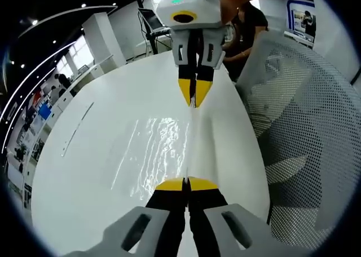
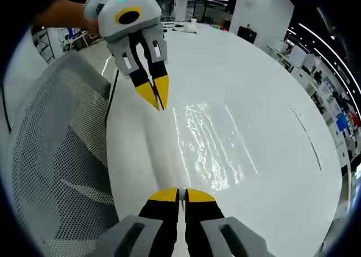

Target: Open the resealable bag by pulling the two sides of the seal apart until the entire bag opening is separated and visibly accessible.

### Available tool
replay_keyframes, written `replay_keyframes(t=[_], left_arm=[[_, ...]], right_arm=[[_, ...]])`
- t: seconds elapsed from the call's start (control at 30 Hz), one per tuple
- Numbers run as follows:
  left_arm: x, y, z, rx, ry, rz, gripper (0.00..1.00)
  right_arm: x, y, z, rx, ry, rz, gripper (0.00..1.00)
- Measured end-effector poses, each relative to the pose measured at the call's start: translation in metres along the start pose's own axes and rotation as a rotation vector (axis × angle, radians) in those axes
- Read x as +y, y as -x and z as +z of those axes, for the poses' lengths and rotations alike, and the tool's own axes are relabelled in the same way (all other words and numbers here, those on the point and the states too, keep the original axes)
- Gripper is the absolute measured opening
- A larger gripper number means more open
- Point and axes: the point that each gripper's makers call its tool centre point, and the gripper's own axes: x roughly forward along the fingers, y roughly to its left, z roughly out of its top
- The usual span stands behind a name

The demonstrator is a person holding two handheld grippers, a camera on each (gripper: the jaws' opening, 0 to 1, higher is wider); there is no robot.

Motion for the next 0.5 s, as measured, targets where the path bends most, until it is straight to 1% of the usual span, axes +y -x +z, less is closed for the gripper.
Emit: replay_keyframes(t=[0.07, 0.23, 0.33, 0.43, 0.5], left_arm=[[-0.0005, 0.0, 0.0002, 0.001, -0.003, -0.002, 0.0], [-0.0003, -0.0017, -0.0004, 0.011, -0.015, 0.0, 0.0], [0.0023, -0.0014, 0.0007, 0.011, -0.026, 0.013, 0.0], [0.0051, -0.001, 0.0028, 0.006, -0.009, 0.022, 0.0], [0.0048, -0.001, 0.0011, 0.012, -0.003, 0.02, 0.0]], right_arm=[[0.0017, 0.0002, 0.0005, -0.004, -0.012, 0.004, 0.0], [0.0017, -0.0022, -0.0007, 0.005, -0.003, 0.0, 0.0], [0.0021, -0.0021, -0.0007, 0.006, -0.001, 0.001, 0.0], [0.001, -0.0007, -0.0006, 0.0, 0.005, -0.004, 0.0], [0.0009, 0.0002, 0.0007, -0.011, 0.012, -0.003, 0.0]])
